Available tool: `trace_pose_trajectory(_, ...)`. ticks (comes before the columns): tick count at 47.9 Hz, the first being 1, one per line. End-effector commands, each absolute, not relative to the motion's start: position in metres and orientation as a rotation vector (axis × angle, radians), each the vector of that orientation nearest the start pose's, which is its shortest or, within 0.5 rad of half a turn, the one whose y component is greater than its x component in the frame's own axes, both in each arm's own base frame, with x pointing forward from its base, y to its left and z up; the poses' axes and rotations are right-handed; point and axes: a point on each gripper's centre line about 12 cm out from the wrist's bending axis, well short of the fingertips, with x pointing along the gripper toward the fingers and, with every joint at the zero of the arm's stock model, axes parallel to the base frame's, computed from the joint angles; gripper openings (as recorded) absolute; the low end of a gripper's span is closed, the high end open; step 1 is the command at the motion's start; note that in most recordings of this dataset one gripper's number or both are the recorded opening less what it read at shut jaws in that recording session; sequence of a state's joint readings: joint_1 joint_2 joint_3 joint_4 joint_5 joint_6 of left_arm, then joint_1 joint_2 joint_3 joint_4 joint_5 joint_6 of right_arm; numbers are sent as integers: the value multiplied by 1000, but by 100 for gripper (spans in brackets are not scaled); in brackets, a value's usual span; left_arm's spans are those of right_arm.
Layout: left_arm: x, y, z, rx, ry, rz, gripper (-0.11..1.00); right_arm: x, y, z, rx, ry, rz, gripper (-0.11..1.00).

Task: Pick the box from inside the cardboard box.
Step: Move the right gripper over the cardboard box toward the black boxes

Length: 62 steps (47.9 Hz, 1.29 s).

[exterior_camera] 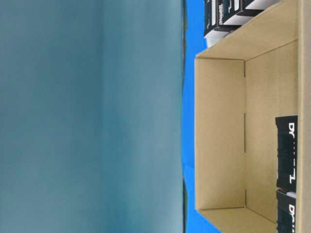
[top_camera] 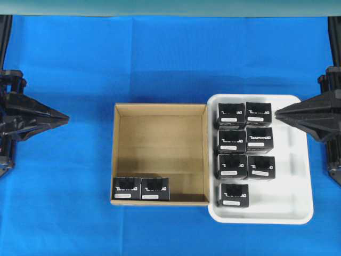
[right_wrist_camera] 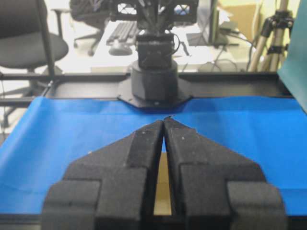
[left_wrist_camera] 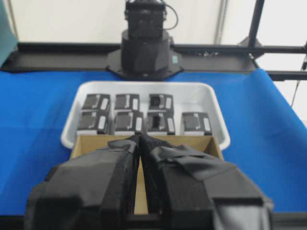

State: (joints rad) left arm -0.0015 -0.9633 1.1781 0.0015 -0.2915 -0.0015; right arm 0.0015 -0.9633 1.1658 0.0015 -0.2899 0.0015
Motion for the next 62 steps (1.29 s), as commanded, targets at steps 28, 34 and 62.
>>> trace_pose_trajectory(28, 204, -1, 297, 14, 43, -5, -4, 268, 4, 278, 290, 443, -39, 4)
trace_pose_trajectory(34, 204, 0, 297, 12, 72, 0, -4, 297, 6, 275, 295, 627, -48, 4)
trace_pose_trajectory(62, 204, 1, 298, 12, 95, 3, -4, 415, 15, 238, 254, 1291, -54, 4)
